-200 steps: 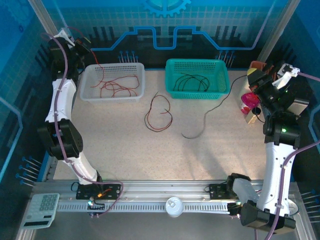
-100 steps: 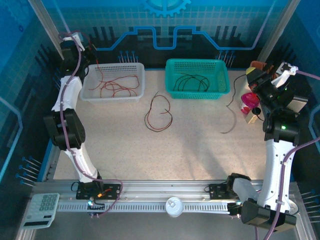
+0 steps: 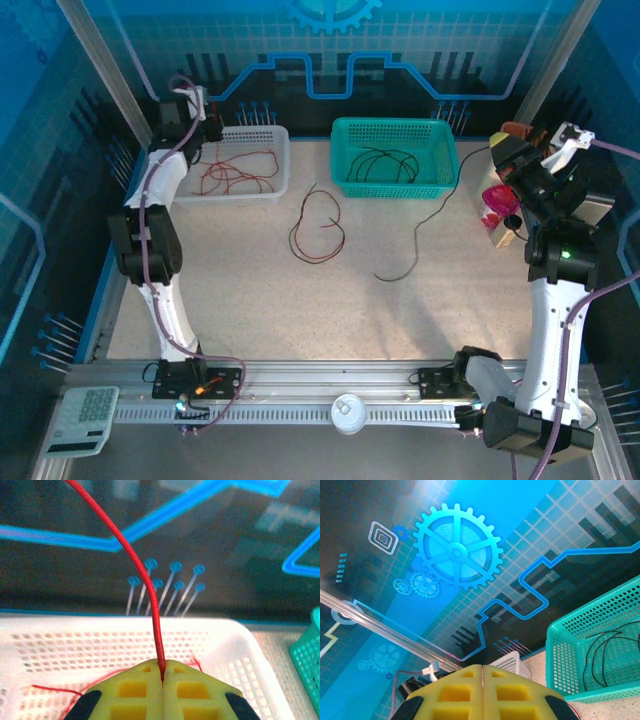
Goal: Untangle the cables
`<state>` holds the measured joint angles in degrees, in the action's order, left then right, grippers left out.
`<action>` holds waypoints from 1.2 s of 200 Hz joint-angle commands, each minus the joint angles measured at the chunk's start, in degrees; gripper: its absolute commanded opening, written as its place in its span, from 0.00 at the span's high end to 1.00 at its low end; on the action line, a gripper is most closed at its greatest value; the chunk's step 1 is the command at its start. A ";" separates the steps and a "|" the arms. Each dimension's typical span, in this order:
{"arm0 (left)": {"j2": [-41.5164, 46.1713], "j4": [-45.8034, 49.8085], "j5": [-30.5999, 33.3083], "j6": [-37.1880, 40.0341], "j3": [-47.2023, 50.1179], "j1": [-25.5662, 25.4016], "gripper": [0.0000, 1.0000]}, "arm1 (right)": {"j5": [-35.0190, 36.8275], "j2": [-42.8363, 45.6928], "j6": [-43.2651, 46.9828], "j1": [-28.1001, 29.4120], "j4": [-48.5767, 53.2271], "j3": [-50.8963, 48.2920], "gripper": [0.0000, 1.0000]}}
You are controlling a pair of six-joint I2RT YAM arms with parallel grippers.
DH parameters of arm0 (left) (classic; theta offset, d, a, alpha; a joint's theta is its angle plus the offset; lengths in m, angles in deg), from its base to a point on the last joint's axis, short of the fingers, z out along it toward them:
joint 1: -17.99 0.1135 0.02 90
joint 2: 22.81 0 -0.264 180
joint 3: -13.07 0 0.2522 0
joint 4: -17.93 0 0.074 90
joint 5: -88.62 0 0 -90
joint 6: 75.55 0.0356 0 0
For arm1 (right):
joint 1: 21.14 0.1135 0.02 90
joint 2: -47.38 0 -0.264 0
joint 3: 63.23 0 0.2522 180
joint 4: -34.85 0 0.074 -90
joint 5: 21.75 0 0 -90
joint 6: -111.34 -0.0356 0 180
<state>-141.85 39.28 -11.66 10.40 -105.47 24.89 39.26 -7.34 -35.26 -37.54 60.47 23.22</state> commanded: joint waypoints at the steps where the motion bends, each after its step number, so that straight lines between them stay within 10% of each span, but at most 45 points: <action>1: -1.81 2.59 0.07 1.79 -1.07 -1.77 0.99 | -0.27 0.62 -0.44 0.93 -2.02 -0.37 1.00; 98: 0.38 2.16 0.25 -5.61 4.37 -2.02 0.52 | -0.10 1.37 -0.98 2.07 -1.66 0.97 1.00; 240: 14.91 -6.45 -8.43 -17.12 11.83 -1.29 0.42 | 1.13 1.46 -1.68 5.06 -2.28 2.36 1.00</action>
<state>-132.67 38.02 -14.50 -1.62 -98.04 24.50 39.50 -6.21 -36.37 -34.26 60.52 23.37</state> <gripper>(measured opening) 0.574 0.066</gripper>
